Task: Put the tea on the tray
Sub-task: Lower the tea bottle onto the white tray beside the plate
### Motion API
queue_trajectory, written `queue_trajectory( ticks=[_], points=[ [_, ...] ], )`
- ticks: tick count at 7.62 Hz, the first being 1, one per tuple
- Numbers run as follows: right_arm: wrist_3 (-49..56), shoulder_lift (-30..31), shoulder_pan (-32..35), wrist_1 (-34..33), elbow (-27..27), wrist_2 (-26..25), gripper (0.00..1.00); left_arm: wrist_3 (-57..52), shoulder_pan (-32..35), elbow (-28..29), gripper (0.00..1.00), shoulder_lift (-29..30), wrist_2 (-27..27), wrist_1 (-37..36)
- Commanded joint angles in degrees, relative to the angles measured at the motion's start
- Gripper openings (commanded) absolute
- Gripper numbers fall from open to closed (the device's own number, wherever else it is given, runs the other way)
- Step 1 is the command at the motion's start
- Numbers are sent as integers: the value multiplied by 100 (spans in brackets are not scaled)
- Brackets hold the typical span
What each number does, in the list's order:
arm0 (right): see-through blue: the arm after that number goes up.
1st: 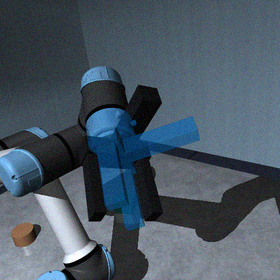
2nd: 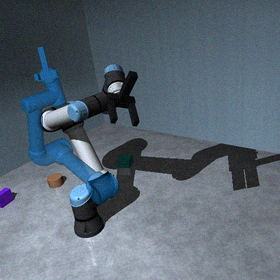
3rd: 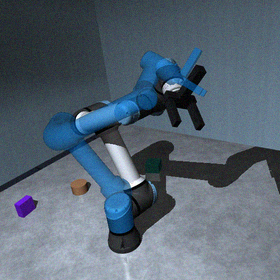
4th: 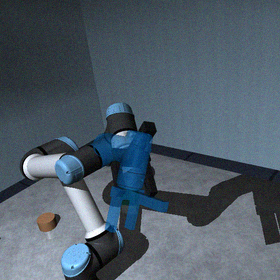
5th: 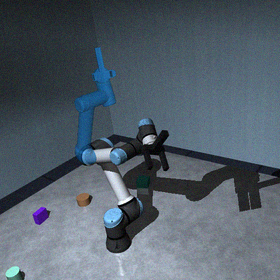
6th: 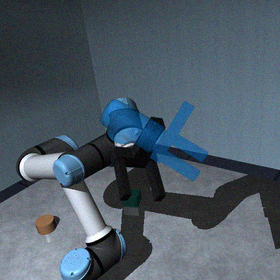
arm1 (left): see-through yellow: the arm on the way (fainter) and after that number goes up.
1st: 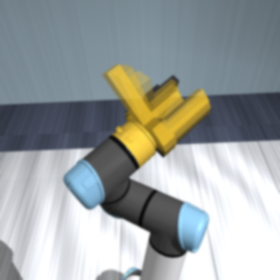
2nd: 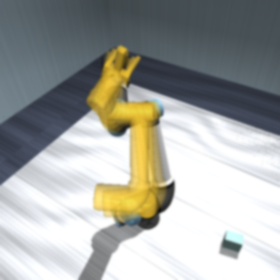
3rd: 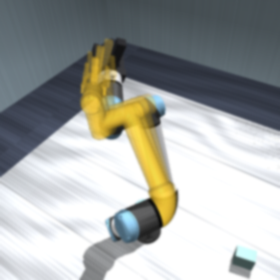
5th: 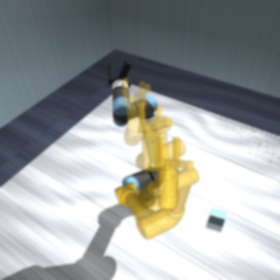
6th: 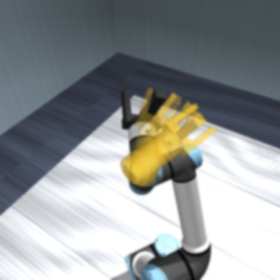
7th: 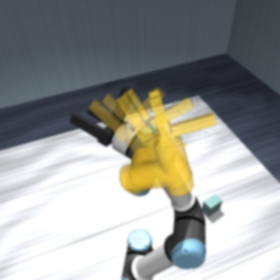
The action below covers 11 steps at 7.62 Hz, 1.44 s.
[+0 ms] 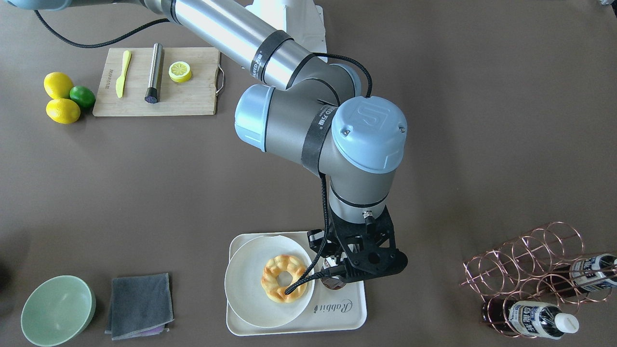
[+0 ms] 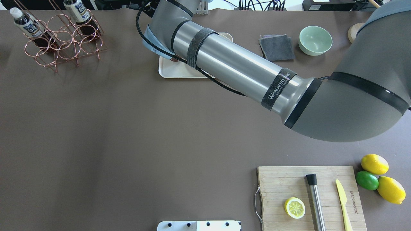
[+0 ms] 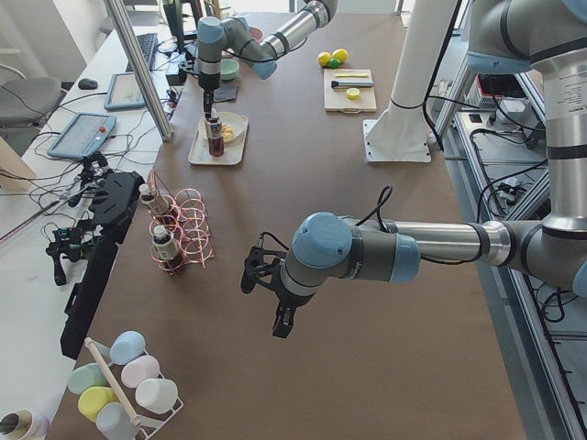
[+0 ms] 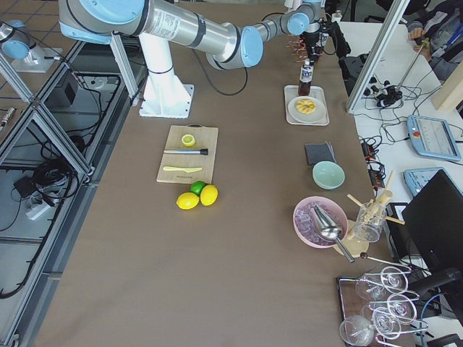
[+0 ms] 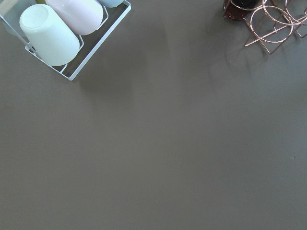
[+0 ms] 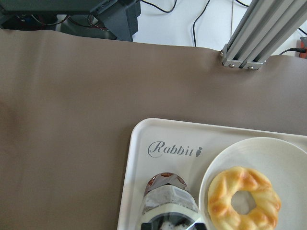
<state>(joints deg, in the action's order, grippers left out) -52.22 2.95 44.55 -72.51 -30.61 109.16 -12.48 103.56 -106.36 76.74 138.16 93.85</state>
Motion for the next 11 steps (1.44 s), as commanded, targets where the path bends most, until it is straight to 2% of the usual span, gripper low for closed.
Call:
queue_trajectory(
  ticks=[1,2,4,5,7,8,9,11],
  points=[
    [1,4,-8,0,2,-9,37,0,85,-25,97,-36,0,1],
    [-16,4,-17,0,2,-17,56,-9,94,-25,97,-149,0,10],
    [-43,4,-52,-9,2,-17,69,-9,103,-51,97,-168,0,10],
    [-43,-5,-52,-9,-24,-17,100,0,120,-60,97,-168,0,10],
    [27,30,36,-44,-295,44,100,0,155,-69,97,-142,0,1],
    [262,247,158,-374,-775,262,100,0,173,-77,97,-98,-17,1],
    [439,789,289,-882,-1728,360,100,0,173,-60,97,-80,-44,-7],
    [887,1888,693,-1770,-3513,947,100,-9,173,1,97,-80,-53,-7]
  ],
)
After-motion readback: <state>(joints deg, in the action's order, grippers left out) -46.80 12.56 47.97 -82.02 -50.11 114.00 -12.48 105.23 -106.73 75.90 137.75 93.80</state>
